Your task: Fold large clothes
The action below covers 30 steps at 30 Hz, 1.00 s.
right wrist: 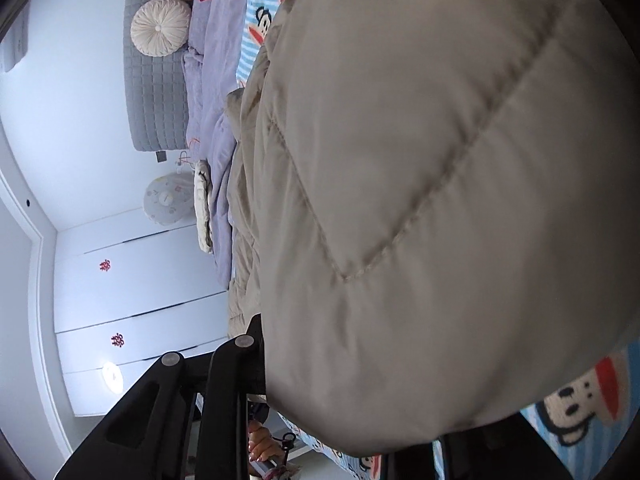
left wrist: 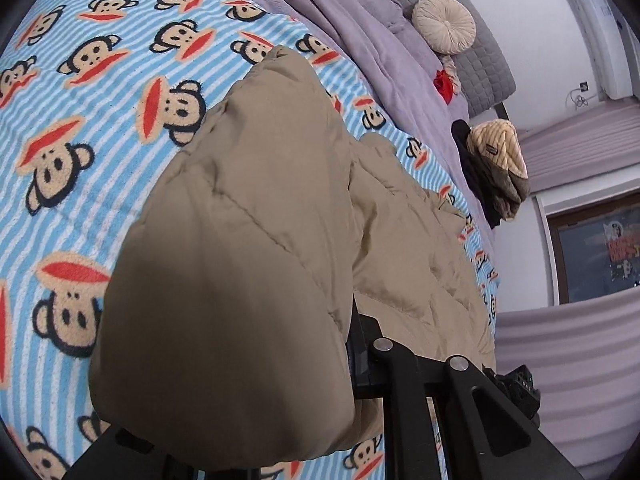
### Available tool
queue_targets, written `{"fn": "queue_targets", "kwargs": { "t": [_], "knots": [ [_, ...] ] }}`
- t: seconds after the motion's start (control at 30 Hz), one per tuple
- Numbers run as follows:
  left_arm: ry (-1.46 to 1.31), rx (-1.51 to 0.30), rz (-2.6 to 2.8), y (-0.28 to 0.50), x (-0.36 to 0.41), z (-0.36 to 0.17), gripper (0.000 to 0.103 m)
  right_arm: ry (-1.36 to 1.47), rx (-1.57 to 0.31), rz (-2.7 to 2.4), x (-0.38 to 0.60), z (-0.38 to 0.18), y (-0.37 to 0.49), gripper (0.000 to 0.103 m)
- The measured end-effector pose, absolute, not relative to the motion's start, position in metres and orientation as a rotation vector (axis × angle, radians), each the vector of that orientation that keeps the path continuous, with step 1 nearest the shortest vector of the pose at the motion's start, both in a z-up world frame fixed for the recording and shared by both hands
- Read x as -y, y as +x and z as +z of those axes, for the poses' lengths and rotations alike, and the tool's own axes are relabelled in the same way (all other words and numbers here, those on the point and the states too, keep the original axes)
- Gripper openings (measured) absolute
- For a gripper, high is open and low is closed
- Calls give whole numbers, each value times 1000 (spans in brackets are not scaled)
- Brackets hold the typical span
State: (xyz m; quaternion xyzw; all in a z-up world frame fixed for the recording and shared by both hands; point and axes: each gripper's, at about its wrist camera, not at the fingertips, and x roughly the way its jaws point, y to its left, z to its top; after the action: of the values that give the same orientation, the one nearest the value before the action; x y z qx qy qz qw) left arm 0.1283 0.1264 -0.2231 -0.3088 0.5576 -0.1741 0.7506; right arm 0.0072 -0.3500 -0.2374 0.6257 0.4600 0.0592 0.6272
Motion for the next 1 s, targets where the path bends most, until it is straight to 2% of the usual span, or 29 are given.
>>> {"fn": "queue_targets", "kwargs": {
  "t": [0.33, 0.5, 0.53, 0.6, 0.73, 0.77, 0.97, 1.0],
  "knots": [
    [-635, -1416, -392, 19, -164, -238, 19, 1505, -1180, 112, 338, -238, -98, 27],
    [-604, -1476, -332, 1, -165, -259, 20, 1520, -1223, 46, 326, -258, -117, 28],
    [-592, -1490, -315, 2, -163, -263, 21, 1519, -1230, 34, 328, -263, -116, 32],
    [-553, -1508, -280, 1, -162, -264, 30, 1497, -1273, -6, 326, -268, -110, 41],
    [-497, -1491, -284, -2, -171, -244, 31, 1420, -1313, -21, 333, -252, -112, 66],
    [-482, -1492, -283, -3, -175, -239, 31, 1397, -1312, -38, 339, -245, -117, 67],
    [-320, -1473, -244, -4, -202, -204, 30, 1330, -1186, -314, 399, -210, -162, 66],
    [-307, -1454, -215, -1, -209, -197, 30, 1322, -1152, -343, 409, -204, -166, 56]
  ]
}}
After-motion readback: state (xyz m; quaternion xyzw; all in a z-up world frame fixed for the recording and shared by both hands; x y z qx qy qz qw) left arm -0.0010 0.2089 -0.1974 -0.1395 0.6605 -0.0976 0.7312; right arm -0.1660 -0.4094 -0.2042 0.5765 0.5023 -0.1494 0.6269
